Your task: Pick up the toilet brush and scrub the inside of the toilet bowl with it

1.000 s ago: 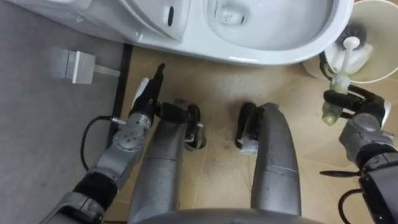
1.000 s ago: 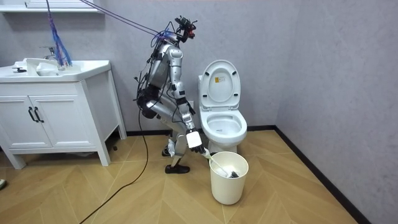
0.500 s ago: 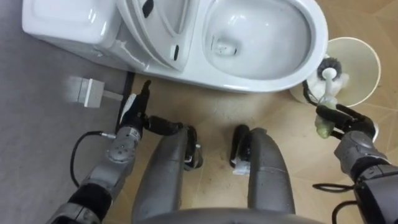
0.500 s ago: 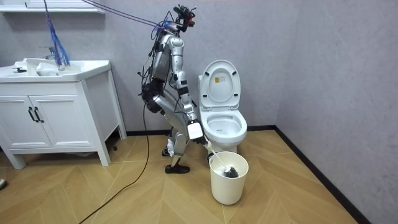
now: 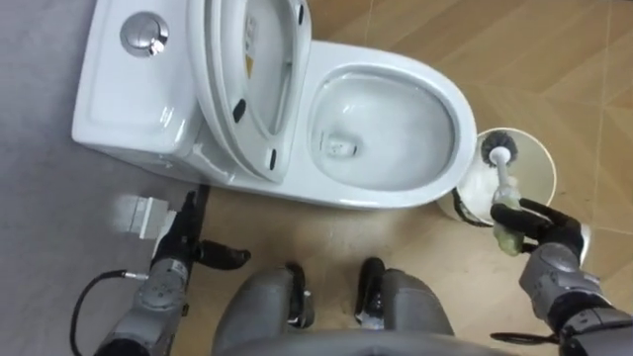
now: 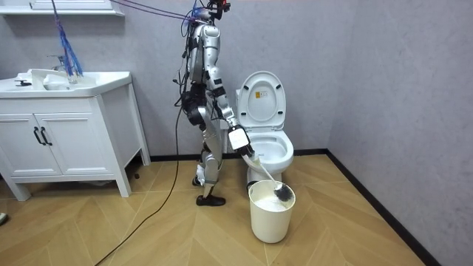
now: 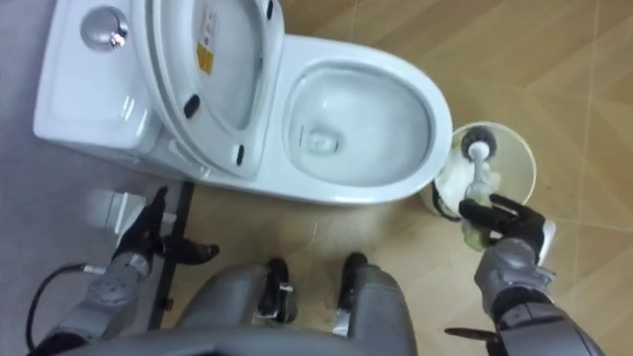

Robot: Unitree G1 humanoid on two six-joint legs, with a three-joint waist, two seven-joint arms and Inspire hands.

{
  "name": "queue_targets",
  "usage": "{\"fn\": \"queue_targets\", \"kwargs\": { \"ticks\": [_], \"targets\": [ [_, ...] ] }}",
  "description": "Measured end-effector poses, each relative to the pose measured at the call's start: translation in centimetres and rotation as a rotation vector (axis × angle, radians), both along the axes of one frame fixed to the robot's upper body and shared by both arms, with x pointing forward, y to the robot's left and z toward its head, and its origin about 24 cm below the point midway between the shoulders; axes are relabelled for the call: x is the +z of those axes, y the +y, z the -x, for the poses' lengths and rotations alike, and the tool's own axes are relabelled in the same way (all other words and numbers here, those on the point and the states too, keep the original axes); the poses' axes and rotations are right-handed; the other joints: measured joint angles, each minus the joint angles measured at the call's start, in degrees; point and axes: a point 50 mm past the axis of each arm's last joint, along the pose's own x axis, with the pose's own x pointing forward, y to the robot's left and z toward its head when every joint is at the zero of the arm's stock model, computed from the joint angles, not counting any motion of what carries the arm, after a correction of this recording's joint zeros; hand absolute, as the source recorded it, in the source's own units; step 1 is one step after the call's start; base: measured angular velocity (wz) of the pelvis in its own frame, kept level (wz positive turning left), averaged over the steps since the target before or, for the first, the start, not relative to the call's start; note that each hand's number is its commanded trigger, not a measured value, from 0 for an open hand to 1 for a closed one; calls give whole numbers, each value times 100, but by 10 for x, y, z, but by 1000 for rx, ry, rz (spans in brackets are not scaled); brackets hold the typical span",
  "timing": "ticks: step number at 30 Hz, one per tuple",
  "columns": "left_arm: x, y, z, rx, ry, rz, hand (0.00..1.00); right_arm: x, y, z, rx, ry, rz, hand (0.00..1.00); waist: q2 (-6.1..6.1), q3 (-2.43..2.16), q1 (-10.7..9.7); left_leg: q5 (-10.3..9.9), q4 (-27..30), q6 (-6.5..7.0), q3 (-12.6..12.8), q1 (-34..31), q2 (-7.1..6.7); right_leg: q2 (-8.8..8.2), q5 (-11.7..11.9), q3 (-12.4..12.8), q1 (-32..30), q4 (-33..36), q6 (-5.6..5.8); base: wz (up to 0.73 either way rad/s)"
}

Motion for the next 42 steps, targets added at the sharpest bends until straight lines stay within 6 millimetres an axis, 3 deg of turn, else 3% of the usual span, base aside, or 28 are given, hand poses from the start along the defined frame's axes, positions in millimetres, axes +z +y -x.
{"fn": "queue_targets", "kwargs": {
  "ticks": [3,5,9,14,18,23,26,28,30,31,36,38,42],
  "targets": [
    [-2,8,17,51,27,-6,0,-1,3,12,55,12,43,100,-5,-21,-36,10,-184,-14,-6,334,22,39,7,-26,363,-184,8,0],
    [1,15,27,68,17,-25,0,-2,5,22,99,33,82,100,-17,-63,-46,15,-319,-22,-4,606,71,67,29,-108,690,-403,7,6],
    [3,22,44,128,21,-35,0,3,11,32,206,25,148,100,-17,-86,-8,27,-578,-43,-15,1099,65,91,29,-147,1131,-564,8,-3],
    [3,24,62,153,45,-41,0,17,34,15,403,-80,149,100,-31,-114,-13,98,-925,-88,-100,1671,64,98,30,-339,1752,-917,7,13],
    [1,26,78,203,73,-64,0,14,50,13,545,-73,121,100,-70,-165,20,172,-1226,-111,-279,2011,43,105,45,-521,2140,-1163,16,28],
    [7,25,86,213,52,-114,0,10,61,14,636,-61,113,100,-117,-177,188,182,-1202,-126,-501,2048,33,115,53,-747,2355,-1308,17,21],
    [11,25,82,178,27,-173,0,9,62,15,653,-61,116,100,-120,-165,239,183,-1197,-129,-595,2081,25,117,52,-834,2480,-1366,18,18],
    [16,25,75,159,-13,-216,0,9,62,18,672,-52,136,100,-116,-114,273,185,-1211,-132,-661,2140,15,118,50,-911,2600,-1441,22,17],
    [28,27,63,159,-89,-258,0,8,64,18,690,-48,148,100,-168,-100,322,188,-1210,-136,-661,2133,21,125,49,-912,2596,-1454,24,4],
    [36,27,55,153,-145,-285,0,9,65,18,691,-50,150,100,-232,-115,335,192,-1210,-143,-661,2113,23,125,49,-913,2555,-1461,23,0],
    [70,22,21,73,-383,-415,0,7,66,22,697,-46,139,100,-280,-120,486,192,-1211,-142,-688,2111,2,114,54,-908,2579,-1465,31,0],
    [83,20,10,73,-475,-453,0,3,67,26,704,-40,124,100,-277,-119,459,192,-1210,-141,-720,2114,-3,129,79,-916,2635,-1539,50,7],
    [97,16,1,35,-561,-500,0,-3,70,31,704,-18,92,100,-266,-123,467,192,-1202,-141,-780,2093,-8,128,79,-960,2628,-1539,51,7]
  ]
}}
